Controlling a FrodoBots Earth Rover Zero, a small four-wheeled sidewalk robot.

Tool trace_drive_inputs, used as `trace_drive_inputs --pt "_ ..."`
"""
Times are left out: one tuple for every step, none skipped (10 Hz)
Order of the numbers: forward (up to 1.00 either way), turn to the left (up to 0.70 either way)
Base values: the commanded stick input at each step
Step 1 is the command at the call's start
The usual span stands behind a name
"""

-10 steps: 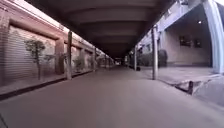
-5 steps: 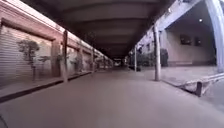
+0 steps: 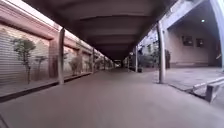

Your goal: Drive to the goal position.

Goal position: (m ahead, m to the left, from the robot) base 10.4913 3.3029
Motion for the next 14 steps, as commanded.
trace_drive_inputs --pt "0.7 0.0" --pt "0.7 0.0" --pt "0.7 0.0" --pt "0.7 0.0" --pt "0.7 0.0" --pt "0.7 0.0" --pt "0.7 0.0" --pt "0.7 0.0" --pt "0.7 0.0" --pt "0.7 0.0" --pt "0.7 0.0" --pt "0.7 0.0" --pt "0.7 0.0" --pt "0.7 0.0"
